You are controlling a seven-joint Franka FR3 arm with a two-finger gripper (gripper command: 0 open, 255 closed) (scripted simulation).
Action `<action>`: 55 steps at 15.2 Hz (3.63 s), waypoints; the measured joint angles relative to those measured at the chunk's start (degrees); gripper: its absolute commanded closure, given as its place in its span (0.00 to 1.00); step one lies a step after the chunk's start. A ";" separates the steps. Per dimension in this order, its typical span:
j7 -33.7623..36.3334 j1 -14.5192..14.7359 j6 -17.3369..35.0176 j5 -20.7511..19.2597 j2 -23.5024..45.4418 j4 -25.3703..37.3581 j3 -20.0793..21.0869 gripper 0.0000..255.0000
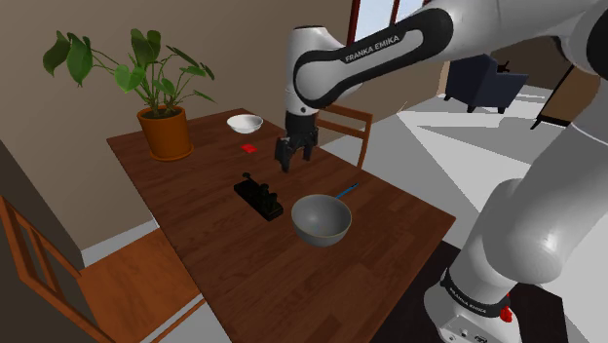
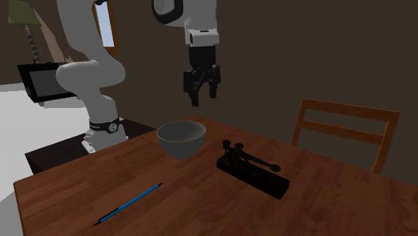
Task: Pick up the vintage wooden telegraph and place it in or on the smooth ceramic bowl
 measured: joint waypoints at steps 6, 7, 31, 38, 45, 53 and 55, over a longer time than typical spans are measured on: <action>2.77 0.21 5.33 -3.38 12.93 7.89 0.57 0.00; 3.10 0.24 6.12 -4.01 15.32 9.51 0.49 0.00; 6.83 2.07 12.97 -9.29 37.78 25.33 -1.06 1.00; 6.83 2.07 12.96 -9.29 37.74 25.35 -1.05 1.00; 6.58 1.96 10.60 -9.00 35.95 25.83 -0.88 1.00; 6.11 1.81 5.86 -8.48 33.09 27.74 -0.62 1.00; 6.02 1.79 4.56 -8.33 32.19 28.14 -0.54 1.00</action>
